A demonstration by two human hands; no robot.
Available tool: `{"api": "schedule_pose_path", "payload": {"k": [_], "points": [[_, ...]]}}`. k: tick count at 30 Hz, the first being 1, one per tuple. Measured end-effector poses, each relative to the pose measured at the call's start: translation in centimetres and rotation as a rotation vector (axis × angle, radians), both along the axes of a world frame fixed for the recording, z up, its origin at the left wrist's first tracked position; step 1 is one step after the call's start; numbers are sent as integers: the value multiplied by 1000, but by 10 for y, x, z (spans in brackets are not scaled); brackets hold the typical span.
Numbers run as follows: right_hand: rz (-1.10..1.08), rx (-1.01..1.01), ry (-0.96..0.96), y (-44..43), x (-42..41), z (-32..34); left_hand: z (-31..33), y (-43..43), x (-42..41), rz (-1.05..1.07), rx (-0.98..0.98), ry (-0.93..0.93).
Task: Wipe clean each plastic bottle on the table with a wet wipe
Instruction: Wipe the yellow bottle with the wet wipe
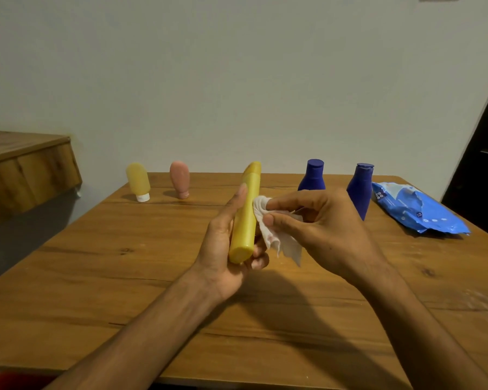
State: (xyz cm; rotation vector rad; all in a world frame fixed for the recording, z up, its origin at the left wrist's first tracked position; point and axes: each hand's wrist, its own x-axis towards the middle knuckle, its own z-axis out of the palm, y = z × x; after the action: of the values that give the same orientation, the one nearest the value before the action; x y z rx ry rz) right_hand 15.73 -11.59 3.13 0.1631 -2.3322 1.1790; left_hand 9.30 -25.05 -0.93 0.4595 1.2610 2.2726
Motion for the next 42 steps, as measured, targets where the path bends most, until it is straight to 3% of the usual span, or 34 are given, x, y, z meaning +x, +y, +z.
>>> {"api": "schedule_pose_path", "payload": {"k": [12,21,25,30,42], "points": [[-34,-61,40,-5,-4,-7,-3,1,0,-13,-53,118],[-128,-156,209,-1,-3,-6,-6,-7,-11,-152,-90,152],[-207,-206,253,7,-5,-4,0,-8,-13,-190,37,7],[-165,-183,244,6,-1,0,8,-9,-15,-13,204,-182],[-105,61,400,-19,0,-12,2,-9,-25,38,262,-285]]}}
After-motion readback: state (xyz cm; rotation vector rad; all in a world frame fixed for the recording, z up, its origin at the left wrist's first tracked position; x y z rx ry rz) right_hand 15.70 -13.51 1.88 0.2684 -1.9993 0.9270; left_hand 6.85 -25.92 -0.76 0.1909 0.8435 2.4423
